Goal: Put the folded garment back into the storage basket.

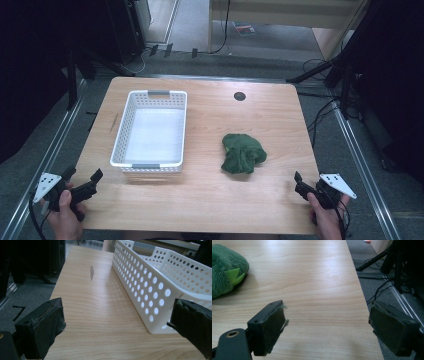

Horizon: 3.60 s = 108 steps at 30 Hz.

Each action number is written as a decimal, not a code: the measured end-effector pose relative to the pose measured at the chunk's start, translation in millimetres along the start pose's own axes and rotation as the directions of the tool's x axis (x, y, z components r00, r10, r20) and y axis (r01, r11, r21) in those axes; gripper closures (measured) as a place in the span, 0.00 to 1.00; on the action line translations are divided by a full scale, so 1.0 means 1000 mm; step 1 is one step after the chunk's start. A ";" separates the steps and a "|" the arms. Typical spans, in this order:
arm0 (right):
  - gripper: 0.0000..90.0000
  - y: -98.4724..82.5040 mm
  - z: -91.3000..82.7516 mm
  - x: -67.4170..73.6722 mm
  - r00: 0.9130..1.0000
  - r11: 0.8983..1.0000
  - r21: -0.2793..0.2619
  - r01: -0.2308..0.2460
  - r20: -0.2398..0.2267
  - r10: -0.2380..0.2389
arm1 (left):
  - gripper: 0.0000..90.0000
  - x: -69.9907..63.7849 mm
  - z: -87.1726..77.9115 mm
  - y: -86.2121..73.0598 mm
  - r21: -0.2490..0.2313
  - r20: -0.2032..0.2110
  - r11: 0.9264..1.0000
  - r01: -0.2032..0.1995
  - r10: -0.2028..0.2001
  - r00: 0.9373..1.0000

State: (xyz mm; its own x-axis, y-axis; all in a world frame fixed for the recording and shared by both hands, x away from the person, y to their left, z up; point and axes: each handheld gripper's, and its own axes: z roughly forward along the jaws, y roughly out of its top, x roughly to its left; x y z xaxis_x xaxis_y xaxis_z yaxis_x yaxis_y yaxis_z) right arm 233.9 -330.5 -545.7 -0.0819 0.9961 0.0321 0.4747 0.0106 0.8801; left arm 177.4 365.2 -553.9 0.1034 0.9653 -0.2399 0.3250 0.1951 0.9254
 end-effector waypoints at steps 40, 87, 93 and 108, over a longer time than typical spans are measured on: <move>0.16 -0.003 -0.005 0.002 0.999 0.998 -0.059 -0.012 0.050 0.015 | 0.00 -0.057 -0.017 0.062 0.000 0.058 0.999 -0.041 0.041 0.997; 0.14 -0.002 -0.004 0.003 0.998 0.999 -0.043 -0.008 0.063 0.011 | 0.00 -0.216 0.081 0.069 0.127 0.312 0.982 -0.138 0.092 0.946; 0.14 -0.002 -0.004 0.003 0.998 0.999 -0.042 -0.008 0.062 0.011 | 0.00 -0.230 0.090 0.067 0.135 0.325 0.980 -0.148 0.098 0.941; 0.14 -0.002 -0.004 0.003 0.998 0.999 -0.040 -0.007 0.060 0.009 | 0.00 -0.271 0.109 0.058 0.158 0.370 0.973 -0.169 0.100 0.924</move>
State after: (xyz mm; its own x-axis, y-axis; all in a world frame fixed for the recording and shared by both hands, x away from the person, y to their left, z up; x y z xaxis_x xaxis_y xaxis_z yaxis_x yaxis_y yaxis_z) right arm 229.5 -327.9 -545.9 -0.0250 0.9996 0.0122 0.4401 0.0001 0.8980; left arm 270.5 96.2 -467.5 0.4756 0.8470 -0.2373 0.4473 -0.0006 0.8944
